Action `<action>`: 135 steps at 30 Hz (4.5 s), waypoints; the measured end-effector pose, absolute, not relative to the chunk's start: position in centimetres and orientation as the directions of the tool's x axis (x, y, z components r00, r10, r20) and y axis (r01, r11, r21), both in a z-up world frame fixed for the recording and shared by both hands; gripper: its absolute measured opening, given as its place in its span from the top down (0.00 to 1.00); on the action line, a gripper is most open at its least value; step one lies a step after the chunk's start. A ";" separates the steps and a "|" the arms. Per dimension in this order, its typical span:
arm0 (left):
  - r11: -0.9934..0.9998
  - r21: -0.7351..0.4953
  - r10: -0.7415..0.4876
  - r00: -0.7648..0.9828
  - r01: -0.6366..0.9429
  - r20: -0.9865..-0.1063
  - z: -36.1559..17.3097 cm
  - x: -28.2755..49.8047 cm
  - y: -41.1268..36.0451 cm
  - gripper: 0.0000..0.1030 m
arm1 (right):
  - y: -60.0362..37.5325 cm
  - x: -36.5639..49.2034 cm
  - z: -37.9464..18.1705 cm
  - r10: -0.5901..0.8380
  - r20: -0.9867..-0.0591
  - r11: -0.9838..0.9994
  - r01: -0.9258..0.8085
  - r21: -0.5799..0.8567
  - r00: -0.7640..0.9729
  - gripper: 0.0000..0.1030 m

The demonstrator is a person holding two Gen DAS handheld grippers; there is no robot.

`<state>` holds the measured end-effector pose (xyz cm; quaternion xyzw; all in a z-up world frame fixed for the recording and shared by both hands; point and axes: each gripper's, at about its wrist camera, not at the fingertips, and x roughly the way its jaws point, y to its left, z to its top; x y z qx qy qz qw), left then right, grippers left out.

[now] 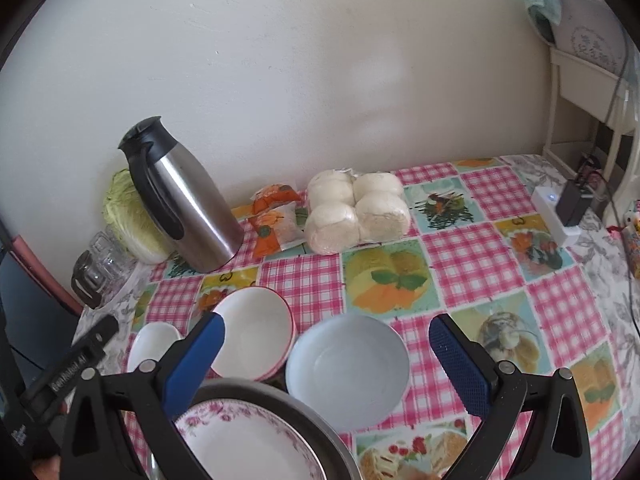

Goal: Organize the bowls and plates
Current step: 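Move both grippers toward the rim of the red-rimmed white bowl, then close both grippers side by side on the red-rimmed bowl rim, then lift the red-rimmed bowl with both grippers and carry it over the steel basin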

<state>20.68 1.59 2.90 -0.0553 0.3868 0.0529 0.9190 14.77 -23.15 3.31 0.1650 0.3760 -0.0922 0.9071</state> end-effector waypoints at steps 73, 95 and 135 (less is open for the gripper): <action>0.977 -0.119 -0.172 0.320 0.179 -0.932 -9.2 28.5 -7.4 0.79 | -19.2 24.6 -6.7 0.076 -0.843 0.988 0.074 0.136 0.533 0.90; 0.974 -0.121 -0.200 0.476 0.192 -0.856 -5.1 27.9 -7.5 0.79 | -20.2 23.9 -4.7 0.120 -0.771 0.965 0.108 0.238 0.626 0.90; 0.968 -0.182 -0.243 0.480 0.171 -0.843 0.0 16.7 -3.5 0.79 | -17.6 12.4 0.7 0.137 -0.795 0.973 0.071 0.220 0.591 0.89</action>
